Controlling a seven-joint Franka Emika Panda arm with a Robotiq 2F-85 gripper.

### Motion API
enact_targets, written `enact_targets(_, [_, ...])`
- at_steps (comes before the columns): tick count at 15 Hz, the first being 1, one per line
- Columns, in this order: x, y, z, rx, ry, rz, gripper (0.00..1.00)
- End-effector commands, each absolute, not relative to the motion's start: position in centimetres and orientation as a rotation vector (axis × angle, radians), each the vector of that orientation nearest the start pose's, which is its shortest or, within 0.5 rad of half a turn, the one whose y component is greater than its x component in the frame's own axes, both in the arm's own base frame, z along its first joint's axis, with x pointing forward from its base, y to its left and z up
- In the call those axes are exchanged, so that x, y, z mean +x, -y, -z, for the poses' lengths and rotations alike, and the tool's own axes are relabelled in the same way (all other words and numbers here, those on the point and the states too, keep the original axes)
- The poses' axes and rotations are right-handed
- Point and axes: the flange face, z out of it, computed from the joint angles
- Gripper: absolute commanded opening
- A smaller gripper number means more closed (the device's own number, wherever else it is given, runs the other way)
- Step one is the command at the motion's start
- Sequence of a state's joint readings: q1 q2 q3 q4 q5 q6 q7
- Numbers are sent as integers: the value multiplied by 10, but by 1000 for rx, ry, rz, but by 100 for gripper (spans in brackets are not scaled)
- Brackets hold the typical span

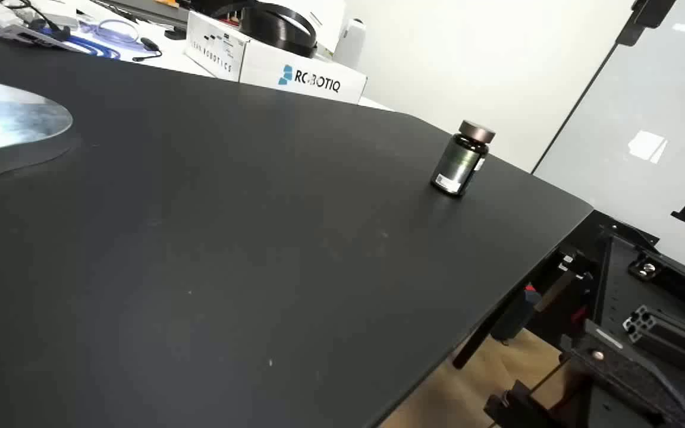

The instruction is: Move the bottle backwards

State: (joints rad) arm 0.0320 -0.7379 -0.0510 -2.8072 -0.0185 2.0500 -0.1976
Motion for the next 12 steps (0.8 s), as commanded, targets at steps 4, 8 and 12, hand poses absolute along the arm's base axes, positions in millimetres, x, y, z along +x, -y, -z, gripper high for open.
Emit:
enact_targets(4, [311,5,-403,-3106,313,-30,100])
enact_targets(8, [311,5,-403,-3106,313,-30,100])
enact_targets(12, [350,25,-397,-3144,321,89,100])
